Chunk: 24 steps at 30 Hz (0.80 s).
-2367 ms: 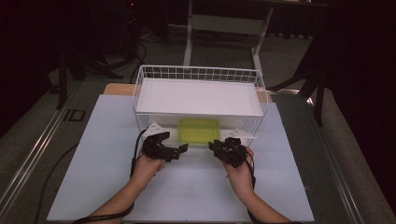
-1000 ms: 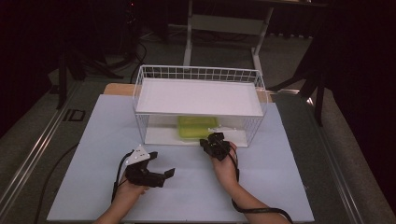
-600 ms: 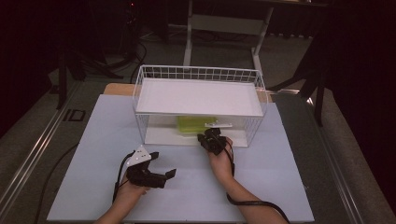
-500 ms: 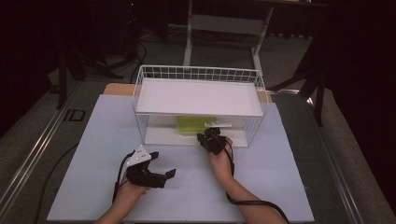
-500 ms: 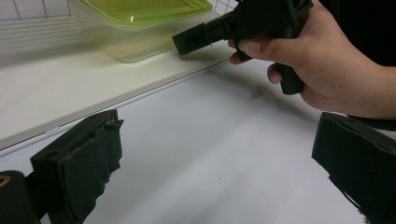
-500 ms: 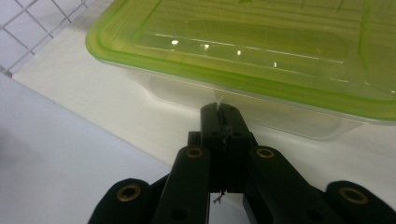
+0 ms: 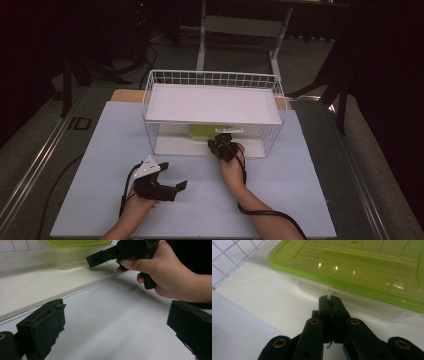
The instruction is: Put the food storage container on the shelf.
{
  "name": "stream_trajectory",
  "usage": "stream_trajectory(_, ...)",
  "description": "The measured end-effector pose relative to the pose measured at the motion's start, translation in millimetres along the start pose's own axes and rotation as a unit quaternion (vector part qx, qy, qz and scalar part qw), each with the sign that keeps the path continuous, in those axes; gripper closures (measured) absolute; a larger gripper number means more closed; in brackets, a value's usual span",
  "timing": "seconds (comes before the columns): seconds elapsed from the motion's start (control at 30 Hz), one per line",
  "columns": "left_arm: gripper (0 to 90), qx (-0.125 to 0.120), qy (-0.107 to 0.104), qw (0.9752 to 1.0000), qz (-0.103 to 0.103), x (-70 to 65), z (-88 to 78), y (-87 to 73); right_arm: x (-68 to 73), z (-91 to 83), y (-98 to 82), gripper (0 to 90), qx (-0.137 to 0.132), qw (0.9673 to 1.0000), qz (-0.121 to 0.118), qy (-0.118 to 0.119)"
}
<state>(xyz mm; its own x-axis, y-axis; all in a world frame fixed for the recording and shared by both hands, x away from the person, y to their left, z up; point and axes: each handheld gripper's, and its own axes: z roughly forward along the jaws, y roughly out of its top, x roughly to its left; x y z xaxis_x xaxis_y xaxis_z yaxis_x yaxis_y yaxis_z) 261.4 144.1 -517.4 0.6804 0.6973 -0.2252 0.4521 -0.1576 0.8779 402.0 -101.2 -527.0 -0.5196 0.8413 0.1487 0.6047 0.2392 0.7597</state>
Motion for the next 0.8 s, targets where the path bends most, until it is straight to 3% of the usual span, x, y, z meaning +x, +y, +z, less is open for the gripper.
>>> stream_trajectory(0.33, 2.5, -0.005, 0.003, 1.0000, 0.005, -0.4, -2.6, 2.4, 7.1, -17.8, -6.5, 84.3, -0.004, 0.9997, -0.011, 0.020)
stream_trajectory(0.47, 2.5, -0.009, 0.003, 0.9999, 0.007, -1.5, -3.6, 4.0, 7.9, -35.9, -10.2, 80.2, -0.012, 0.9993, -0.019, 0.029)
stream_trajectory(0.5, 2.5, -0.010, 0.002, 0.9999, 0.007, -2.1, -3.7, 5.2, 8.6, -42.5, -11.7, 74.1, -0.015, 0.9991, -0.021, 0.034)
stream_trajectory(0.7, 2.5, -0.015, -0.004, 0.9998, 0.009, -3.6, -3.1, 7.3, 11.5, -55.8, -14.8, 60.8, -0.012, 0.9984, -0.034, 0.043)
stream_trajectory(0.8, 2.5, -0.015, -0.009, 0.9998, 0.009, -4.7, -3.1, 7.6, 10.9, -63.5, -17.0, 47.4, -0.015, 0.9977, -0.037, 0.054)
